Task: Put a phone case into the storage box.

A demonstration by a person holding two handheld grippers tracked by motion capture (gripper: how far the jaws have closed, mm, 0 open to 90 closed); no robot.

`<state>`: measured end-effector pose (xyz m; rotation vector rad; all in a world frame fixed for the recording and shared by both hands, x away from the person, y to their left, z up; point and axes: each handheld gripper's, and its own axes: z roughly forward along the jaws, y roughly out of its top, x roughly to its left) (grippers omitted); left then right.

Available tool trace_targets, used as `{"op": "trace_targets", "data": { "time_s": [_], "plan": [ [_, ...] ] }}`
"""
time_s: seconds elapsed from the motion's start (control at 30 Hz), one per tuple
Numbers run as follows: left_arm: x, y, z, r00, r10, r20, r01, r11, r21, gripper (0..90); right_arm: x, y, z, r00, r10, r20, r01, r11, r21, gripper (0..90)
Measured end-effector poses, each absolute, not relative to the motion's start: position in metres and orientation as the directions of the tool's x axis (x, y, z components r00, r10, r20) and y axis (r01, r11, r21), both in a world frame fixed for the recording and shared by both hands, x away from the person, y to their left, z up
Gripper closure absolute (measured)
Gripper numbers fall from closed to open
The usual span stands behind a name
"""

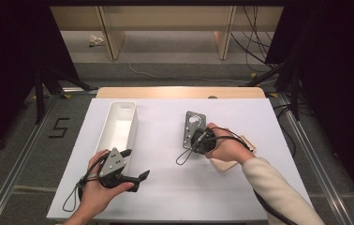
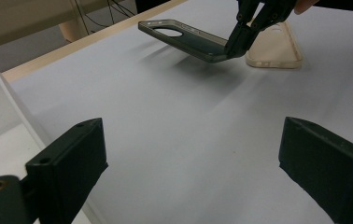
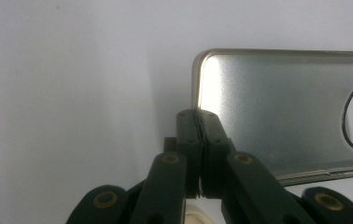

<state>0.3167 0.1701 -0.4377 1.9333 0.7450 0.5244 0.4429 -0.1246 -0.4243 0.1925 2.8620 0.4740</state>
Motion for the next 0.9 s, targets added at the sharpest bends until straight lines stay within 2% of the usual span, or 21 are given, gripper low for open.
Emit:
{"op": "trace_targets", "data": {
  "time_s": [0.17,0.53,0.9],
  "plan": [
    [0.317,0.17,-0.438,0.719,0.693,0.048,0.278,-0.35,0.895,7.1,0.439,-0.131,-0.422,-0.963,0.195,-0.184,0.102,0.902,0.42,89.1],
    [0.318,0.17,-0.438,0.716,0.697,0.048,0.278,-0.348,0.895,7.4,0.422,-0.144,-0.421,-0.964,0.216,-0.155,0.104,0.843,0.528,89.2],
    [0.319,0.17,-0.438,0.715,0.698,0.044,0.281,-0.345,0.895,8.2,0.402,-0.152,-0.413,-0.974,0.187,-0.131,0.06,0.761,0.646,89.2]
  ]
}}
